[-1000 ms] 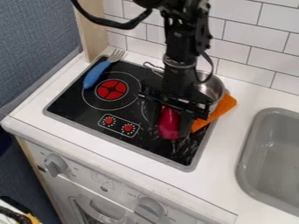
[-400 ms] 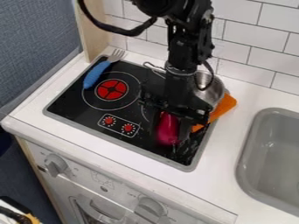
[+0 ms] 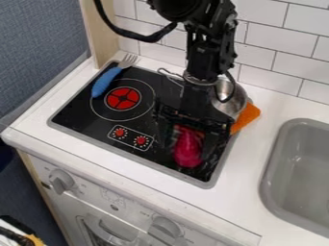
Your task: Move red object in the bottom corner on the right of the burner
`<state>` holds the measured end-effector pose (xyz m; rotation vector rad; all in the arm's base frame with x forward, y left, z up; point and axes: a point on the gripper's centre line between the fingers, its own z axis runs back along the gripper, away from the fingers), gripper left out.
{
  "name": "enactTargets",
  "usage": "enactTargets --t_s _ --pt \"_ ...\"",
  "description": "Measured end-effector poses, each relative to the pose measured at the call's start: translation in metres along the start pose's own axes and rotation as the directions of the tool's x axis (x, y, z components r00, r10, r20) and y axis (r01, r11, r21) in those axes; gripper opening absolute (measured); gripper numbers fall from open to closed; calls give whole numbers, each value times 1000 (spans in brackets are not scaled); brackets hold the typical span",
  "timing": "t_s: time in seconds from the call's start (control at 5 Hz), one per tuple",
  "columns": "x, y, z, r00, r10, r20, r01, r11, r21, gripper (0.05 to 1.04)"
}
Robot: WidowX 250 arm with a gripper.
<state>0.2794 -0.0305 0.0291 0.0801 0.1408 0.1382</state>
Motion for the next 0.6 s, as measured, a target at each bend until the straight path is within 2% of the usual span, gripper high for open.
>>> enactTargets --t_s 0.2,0.4,0.6 --pt "2 -1 2 1000 -5 24 5 1000 -6 1000" --pt "-3 -6 37 985 -65 159 76 995 -65 1000" --pt "-5 -13 44 971 -147 191 161 985 -65 1000"
